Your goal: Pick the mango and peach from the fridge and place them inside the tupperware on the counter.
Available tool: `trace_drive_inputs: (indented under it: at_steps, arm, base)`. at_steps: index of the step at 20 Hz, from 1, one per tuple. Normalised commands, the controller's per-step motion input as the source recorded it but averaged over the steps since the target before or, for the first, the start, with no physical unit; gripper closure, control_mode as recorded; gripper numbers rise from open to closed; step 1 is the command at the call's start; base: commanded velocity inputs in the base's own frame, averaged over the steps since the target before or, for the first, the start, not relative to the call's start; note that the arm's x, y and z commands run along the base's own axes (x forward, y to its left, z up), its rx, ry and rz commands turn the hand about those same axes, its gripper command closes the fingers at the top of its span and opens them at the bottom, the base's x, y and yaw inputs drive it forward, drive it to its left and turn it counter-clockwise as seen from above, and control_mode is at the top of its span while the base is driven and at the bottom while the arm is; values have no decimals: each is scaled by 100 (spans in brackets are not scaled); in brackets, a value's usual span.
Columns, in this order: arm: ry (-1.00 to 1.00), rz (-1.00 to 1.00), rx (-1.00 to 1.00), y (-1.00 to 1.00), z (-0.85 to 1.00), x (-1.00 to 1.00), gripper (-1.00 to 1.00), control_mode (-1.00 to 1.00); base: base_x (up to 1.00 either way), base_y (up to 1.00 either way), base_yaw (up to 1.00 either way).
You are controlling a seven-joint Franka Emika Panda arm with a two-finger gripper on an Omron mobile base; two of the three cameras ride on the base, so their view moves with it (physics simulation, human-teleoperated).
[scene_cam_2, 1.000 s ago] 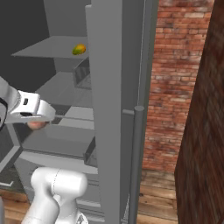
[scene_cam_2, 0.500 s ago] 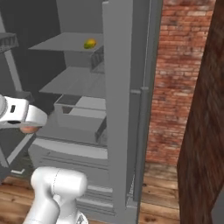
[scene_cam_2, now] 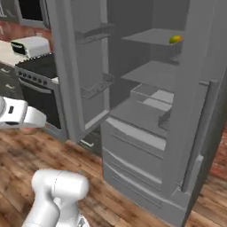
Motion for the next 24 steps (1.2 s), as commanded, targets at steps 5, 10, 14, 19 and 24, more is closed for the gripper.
trace_drive_inputs:
  at_steps: [5,10,14,19,24]
  arm:
    - [0,0,0,0,0,0,100,100]
    - [0,0,0,0,0,0,100,100]
    - [0,0,0,0,0,0,100,100]
    - [0,0,0,0,0,0,100,100]
    - [0,0,0,0,0,0,100,100]
  base:
    - [-78,38,100]
    - [-51,43,100]
    - [-6,38,97]
    - [52,17,63]
    - [91,0,9]
